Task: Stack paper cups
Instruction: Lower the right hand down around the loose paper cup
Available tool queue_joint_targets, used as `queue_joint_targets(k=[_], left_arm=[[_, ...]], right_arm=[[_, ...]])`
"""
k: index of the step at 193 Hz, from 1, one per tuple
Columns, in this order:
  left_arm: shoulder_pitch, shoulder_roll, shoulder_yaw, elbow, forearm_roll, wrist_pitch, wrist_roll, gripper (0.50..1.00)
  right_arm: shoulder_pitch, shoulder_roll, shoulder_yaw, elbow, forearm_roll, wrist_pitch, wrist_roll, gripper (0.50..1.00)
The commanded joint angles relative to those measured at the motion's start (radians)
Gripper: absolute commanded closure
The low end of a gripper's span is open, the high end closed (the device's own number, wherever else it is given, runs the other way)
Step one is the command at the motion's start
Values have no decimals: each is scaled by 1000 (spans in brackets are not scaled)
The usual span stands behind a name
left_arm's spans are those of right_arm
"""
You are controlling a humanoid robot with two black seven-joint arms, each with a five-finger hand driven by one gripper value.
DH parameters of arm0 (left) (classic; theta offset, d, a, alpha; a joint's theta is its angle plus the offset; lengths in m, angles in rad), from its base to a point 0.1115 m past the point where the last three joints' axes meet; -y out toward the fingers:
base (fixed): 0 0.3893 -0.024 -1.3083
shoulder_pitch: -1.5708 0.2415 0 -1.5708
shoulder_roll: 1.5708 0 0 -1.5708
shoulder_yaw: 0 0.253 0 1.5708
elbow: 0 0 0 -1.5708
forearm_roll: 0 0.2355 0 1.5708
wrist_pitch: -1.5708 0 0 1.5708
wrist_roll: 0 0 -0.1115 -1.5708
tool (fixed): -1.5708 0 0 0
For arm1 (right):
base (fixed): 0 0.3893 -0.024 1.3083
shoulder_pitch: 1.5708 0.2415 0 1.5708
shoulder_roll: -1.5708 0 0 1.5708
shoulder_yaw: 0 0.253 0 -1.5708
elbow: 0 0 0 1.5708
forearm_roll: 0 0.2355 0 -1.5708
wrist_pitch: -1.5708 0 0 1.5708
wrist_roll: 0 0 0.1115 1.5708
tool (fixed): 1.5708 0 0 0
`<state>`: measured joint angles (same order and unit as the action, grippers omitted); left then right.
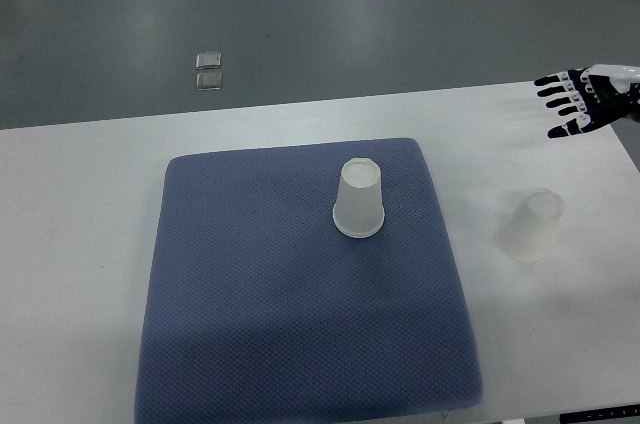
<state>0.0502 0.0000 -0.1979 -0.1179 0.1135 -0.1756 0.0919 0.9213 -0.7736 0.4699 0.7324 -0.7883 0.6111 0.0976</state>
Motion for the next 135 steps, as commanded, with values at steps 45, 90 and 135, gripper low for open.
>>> queue_joint_targets(k=[45,90,135], left_arm=[[0,0,0,0,2,-1,0,500],[-1,0,0,1,0,-1,0,500],[0,0,0,0,0,-1,0,500]], right_arm=[[37,-95,-93,222,-209,0,108,574],[31,-101,-175,285,-250,0,163,574],[27,-118,-257,305,-252,0,192,574]])
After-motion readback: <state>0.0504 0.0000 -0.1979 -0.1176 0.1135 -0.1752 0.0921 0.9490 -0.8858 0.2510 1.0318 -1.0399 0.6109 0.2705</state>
